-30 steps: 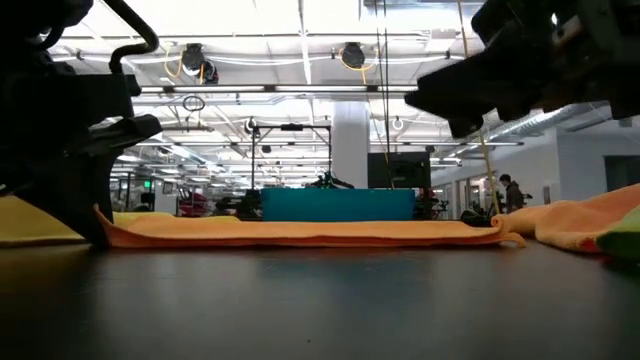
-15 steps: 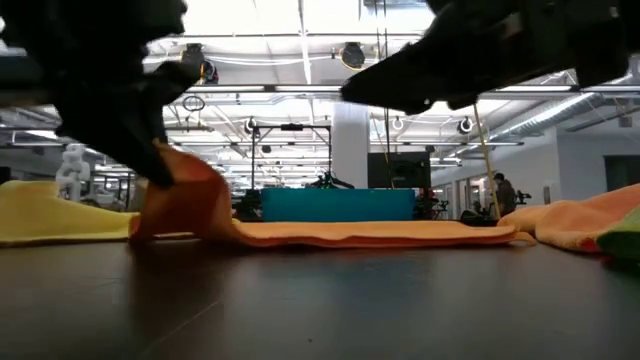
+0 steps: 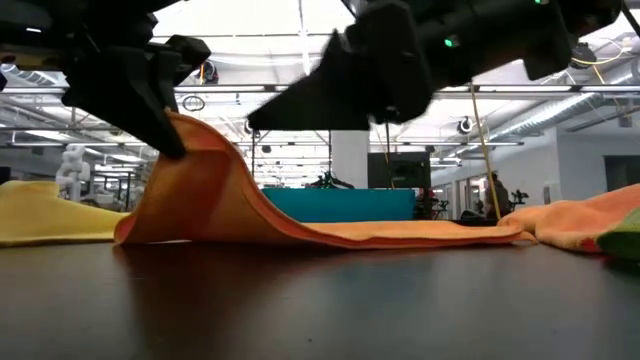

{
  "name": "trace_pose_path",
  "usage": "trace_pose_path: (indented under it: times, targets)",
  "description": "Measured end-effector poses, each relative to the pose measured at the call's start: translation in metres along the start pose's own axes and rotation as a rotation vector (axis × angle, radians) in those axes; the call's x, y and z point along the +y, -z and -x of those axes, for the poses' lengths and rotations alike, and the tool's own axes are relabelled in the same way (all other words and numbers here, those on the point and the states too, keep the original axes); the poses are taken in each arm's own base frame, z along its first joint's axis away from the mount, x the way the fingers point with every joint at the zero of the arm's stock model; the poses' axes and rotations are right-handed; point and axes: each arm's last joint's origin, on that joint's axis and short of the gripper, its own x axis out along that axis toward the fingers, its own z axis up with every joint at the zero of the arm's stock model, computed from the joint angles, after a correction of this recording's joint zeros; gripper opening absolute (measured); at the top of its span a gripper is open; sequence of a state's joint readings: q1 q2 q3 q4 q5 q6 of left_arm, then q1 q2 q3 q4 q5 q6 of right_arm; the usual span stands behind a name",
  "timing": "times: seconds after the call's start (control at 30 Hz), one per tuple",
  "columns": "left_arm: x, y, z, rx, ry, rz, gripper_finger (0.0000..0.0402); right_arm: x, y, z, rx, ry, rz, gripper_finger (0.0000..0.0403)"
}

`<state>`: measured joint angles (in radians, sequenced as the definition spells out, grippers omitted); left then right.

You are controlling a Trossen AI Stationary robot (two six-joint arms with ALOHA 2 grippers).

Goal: Fold microfiber towels
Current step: Fold the left orange microfiber towel

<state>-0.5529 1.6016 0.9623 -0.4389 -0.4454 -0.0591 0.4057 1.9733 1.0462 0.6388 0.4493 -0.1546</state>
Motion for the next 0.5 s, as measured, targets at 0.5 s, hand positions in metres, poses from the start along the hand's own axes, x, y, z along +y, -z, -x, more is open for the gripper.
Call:
trace_pose_path:
  times: [0.5]
  targets:
    - [0.000, 0.001, 0.000, 0.011, 0.002, 0.013, 0.0008, 0.013, -0.013, -0.051, 0.124, 0.089, 0.153, 0.0238]
